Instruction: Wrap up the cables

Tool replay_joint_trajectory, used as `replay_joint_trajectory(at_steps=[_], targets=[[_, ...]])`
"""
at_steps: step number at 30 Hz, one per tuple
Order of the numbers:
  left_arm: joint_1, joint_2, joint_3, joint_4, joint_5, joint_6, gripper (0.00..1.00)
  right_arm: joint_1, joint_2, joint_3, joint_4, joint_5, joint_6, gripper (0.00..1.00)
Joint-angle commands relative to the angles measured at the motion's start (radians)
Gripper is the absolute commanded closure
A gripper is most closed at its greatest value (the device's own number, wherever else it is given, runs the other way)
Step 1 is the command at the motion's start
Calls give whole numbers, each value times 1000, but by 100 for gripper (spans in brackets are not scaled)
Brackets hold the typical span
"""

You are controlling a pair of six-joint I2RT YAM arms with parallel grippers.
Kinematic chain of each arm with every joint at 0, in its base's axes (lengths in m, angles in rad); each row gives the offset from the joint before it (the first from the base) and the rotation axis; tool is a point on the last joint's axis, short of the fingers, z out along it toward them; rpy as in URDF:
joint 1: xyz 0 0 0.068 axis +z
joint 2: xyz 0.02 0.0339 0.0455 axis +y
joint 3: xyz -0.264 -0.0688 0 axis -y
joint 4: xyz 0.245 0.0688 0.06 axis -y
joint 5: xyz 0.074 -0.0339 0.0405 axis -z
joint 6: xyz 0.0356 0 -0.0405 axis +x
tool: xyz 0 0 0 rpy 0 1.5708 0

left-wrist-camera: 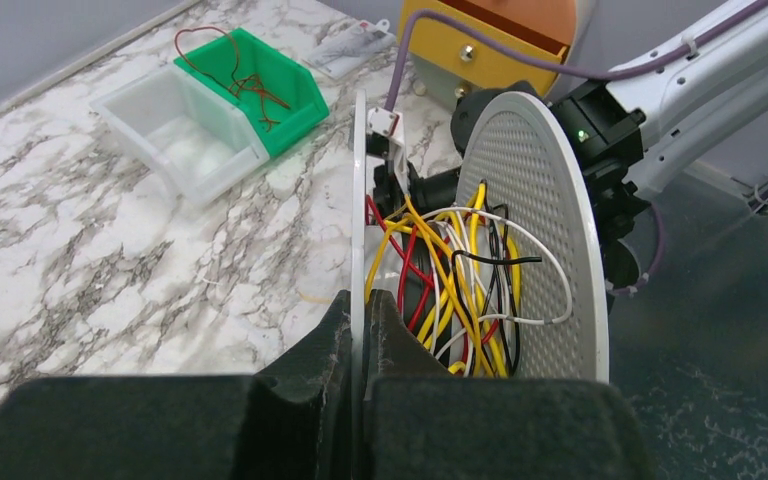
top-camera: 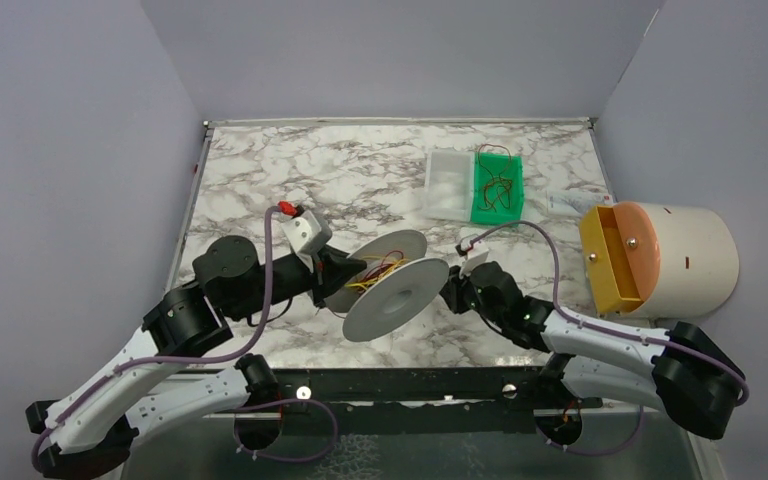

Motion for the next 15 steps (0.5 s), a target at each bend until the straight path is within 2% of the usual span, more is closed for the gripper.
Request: replay_joint_trajectory(at_steps=[1,10,11,13,15], targets=[[-5,-55,52,136,-69,-34,100,-4,-19,-50,59,-65,75,86],[-5,-78,48,195,-203,-67,100,-3,-34,-125,85,-151,147,87],[-5,-75,48,204,-214,-71,100,-3,-33,-135,94,-162,157,88],[-5,-70,45,221,-238,-80,100,-3,-30,-159,120,-188,174,98],[-6,-65,40,240,-280,-91,100,-3,-22,-180,143,-215,197,99]])
